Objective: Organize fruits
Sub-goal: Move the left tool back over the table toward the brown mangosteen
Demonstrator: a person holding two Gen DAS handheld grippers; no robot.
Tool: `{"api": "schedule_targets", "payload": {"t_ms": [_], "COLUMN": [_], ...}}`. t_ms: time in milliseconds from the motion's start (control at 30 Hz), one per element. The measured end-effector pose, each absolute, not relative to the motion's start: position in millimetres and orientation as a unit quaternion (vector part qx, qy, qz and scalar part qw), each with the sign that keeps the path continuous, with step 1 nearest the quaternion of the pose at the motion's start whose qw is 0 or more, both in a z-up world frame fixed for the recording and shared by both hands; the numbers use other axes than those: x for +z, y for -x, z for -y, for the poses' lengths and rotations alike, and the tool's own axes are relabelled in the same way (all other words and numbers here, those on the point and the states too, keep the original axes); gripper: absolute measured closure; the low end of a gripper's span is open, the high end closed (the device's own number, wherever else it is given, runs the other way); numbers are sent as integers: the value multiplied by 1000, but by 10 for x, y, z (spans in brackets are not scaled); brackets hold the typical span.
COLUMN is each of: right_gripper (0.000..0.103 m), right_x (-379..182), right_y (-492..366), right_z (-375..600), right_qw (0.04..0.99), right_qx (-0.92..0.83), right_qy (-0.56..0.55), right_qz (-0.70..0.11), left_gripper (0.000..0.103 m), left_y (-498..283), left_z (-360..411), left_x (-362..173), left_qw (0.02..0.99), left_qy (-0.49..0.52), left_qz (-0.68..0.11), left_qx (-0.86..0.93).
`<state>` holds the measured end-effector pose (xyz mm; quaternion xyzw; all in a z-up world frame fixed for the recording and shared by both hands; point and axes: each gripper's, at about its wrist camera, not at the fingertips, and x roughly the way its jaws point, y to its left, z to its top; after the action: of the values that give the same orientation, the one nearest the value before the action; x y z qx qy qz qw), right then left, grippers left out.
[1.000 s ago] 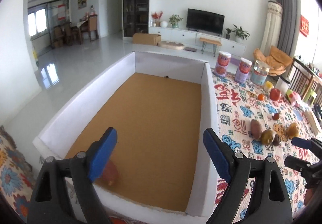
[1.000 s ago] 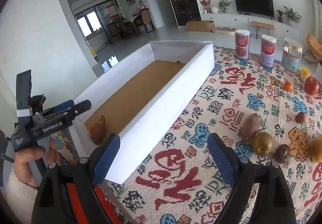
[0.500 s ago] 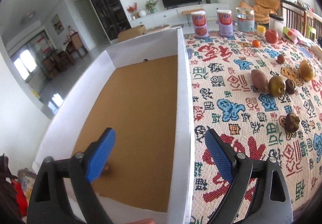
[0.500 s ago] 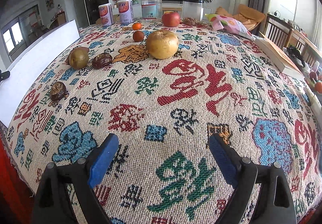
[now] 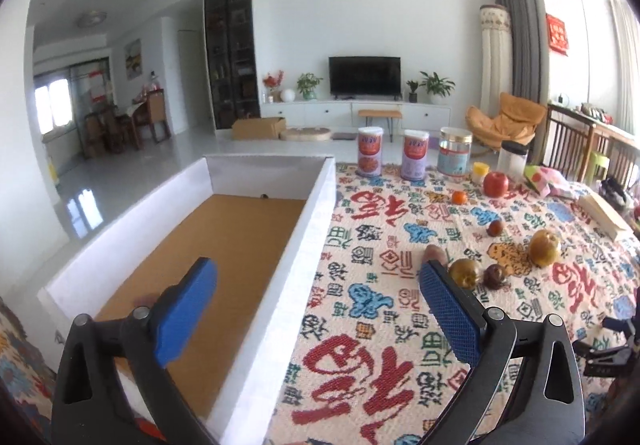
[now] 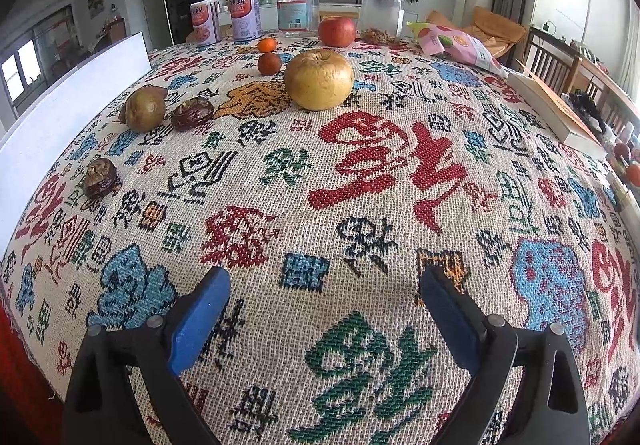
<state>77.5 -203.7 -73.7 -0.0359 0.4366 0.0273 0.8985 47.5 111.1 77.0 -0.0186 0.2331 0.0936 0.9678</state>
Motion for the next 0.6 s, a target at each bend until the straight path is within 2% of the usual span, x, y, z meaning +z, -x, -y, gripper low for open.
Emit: {"api": "schedule_targets", "payload": {"t_ms": [133,233,333,600], "right_gripper": [7,7,7,5], "right_x": [-755,-760,-763,-764], "right_y": [-785,-775,-771,-757], "right_z": [2011,2001,2002,1980], "right_qw": [897,897,897,897], "right_qx": [28,28,28,23], "right_qy": [42,44,44,48], "right_qz": [-439,-438,-439,-439], "left_gripper": [1,1,1,1], "left_y": [-531,-640,-674,-829], "left_z": [-727,-513,-390,-319], "left_x": [470,25,-306,-616], "left_qw": [961,939,924,897], "left_qy": [47,29,20,33], "left_qz": [-272,-342,-380,-437], "left_qx": [22,-9,-26,-49]}}
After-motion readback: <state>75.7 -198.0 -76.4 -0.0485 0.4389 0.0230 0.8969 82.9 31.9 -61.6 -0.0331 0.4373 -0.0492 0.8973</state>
